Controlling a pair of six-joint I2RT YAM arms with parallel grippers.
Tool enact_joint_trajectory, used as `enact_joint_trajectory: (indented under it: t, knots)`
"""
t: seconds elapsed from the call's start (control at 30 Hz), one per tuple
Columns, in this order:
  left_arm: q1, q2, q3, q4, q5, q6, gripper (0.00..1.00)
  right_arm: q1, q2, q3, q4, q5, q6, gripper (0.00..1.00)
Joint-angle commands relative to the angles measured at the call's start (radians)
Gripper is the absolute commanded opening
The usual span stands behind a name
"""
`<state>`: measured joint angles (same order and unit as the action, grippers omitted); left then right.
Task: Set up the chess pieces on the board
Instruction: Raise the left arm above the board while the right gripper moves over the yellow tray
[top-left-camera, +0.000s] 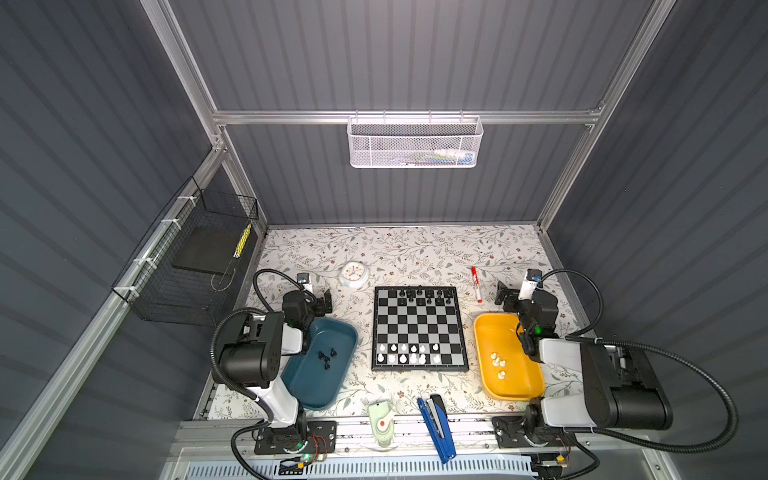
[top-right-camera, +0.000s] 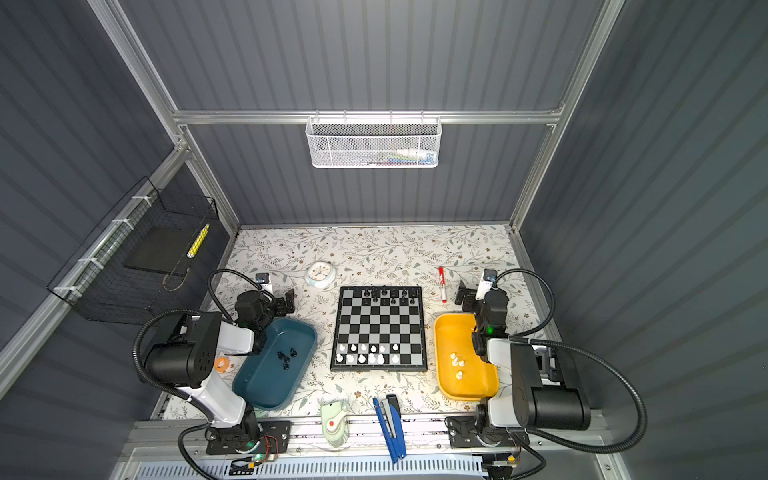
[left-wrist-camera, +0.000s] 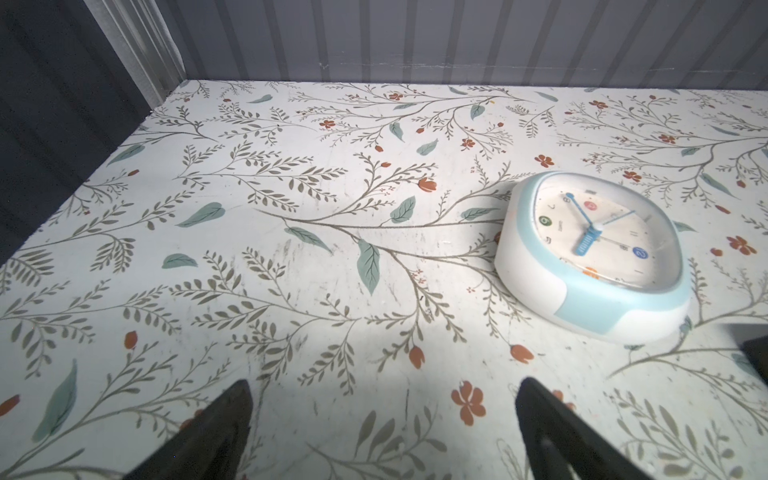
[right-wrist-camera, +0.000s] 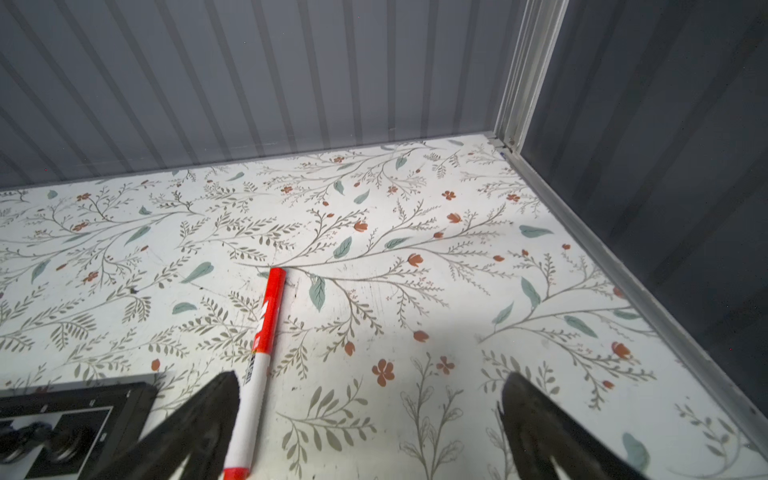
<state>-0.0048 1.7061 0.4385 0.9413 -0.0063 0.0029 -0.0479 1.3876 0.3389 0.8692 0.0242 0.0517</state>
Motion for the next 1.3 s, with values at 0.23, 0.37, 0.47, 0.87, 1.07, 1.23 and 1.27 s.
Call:
enact_joint_trajectory:
  t: [0.23, 0.37, 0.47, 0.87, 1.07, 1.23, 1.27]
  knots:
    - [0.006, -0.123, 0.052, -0.194, -0.055, -0.025, 1.00, 0.012, -0.115, 0.055, -0.163, 0.110, 0.014, 0.99]
    - [0.006, -0.166, 0.079, -0.317, -0.026, -0.039, 1.00, 0.037, -0.192, 0.059, -0.215, 0.163, 0.019, 0.99]
    - [0.006, -0.207, 0.117, -0.446, -0.018, -0.029, 1.00, 0.067, -0.253, 0.095, -0.312, 0.202, 0.007, 0.99]
    - [0.006, -0.370, 0.406, -1.117, 0.035, 0.082, 1.00, 0.109, -0.379, 0.467, -1.148, 0.257, 0.359, 0.99]
    - [0.005, -0.359, 0.640, -1.517, 0.178, 0.213, 0.99, 0.111, -0.514, 0.497, -1.396, 0.162, 0.425, 0.99]
    - [0.005, -0.389, 0.728, -1.636, 0.236, 0.299, 0.99, 0.112, -0.563, 0.552, -1.620, 0.138, 0.500, 0.93]
    - [0.004, -0.387, 0.752, -1.667, 0.252, 0.317, 1.00, 0.112, -0.567, 0.560, -1.650, 0.116, 0.512, 0.90]
